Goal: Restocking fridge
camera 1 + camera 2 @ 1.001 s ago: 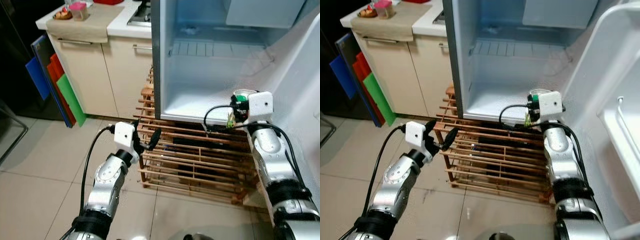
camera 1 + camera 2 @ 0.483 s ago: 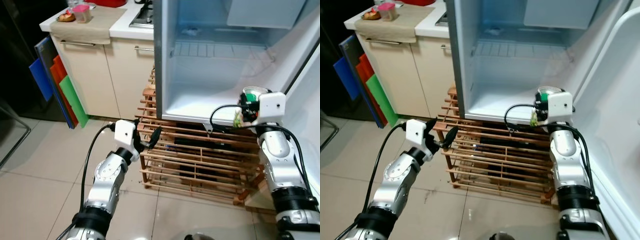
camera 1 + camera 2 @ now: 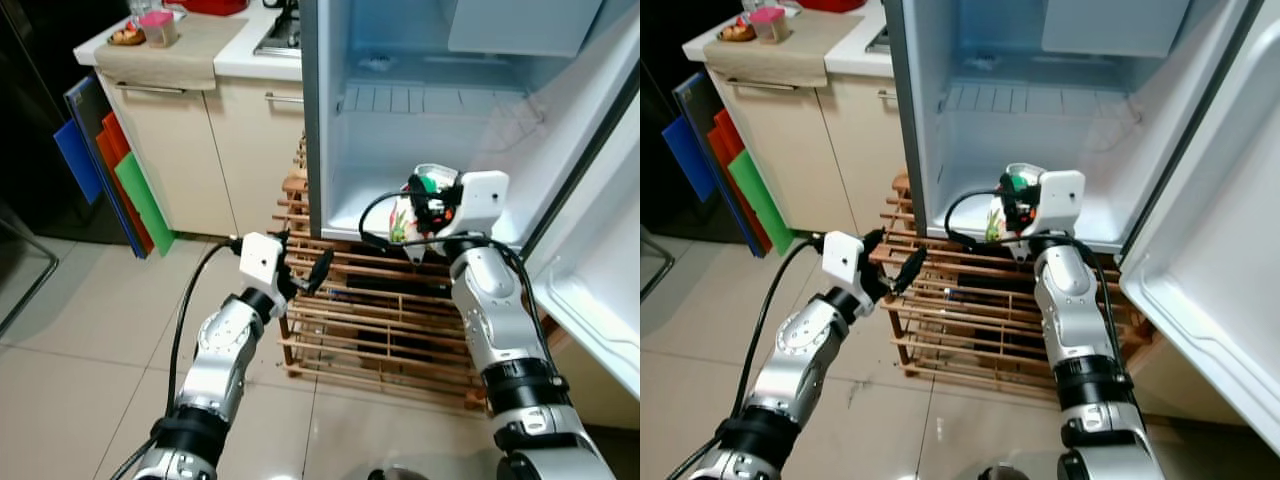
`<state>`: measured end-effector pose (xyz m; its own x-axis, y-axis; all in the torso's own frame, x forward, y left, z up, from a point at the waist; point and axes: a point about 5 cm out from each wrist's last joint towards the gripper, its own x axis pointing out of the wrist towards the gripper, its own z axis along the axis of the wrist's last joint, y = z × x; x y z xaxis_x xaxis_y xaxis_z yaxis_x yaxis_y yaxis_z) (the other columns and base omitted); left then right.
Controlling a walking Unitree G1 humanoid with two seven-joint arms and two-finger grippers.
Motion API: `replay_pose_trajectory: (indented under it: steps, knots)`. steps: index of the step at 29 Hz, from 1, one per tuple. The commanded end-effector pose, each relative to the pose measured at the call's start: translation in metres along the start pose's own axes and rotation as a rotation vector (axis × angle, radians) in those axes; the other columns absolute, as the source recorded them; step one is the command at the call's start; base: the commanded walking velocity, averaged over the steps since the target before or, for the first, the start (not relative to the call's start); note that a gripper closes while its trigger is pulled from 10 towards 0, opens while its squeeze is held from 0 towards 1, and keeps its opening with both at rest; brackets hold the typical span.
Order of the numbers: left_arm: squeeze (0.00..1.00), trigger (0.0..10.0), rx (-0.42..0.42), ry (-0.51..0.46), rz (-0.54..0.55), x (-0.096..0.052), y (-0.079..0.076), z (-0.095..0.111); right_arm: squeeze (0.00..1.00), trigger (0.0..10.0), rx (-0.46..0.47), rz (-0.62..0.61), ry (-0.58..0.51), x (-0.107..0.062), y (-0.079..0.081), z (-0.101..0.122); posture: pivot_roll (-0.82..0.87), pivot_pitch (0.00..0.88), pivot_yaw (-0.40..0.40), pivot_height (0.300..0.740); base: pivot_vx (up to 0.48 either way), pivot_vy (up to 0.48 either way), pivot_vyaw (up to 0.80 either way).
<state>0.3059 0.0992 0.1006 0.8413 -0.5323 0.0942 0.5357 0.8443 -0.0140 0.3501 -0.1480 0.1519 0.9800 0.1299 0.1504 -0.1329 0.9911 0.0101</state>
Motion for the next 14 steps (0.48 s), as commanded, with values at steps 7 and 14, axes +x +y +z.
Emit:
replay_pose_trajectory:
  steps: [7,14]
  knots:
    - [0.0,10.0,0.04,-0.018,-0.106,-0.004,-0.008,0.006,0.0,10.0,-0.089,-0.053,-0.026,0.017,0.001,0.008,-0.09,0.0,0.029,0.74,0.0,0.0,0.0]
    - [0.0,10.0,0.013,-0.006,-0.091,-0.006,-0.01,0.003,0.0,10.0,-0.077,-0.036,-0.006,0.022,0.008,0.007,-0.08,0.0,0.024,0.74,0.0,0.0,-0.34]
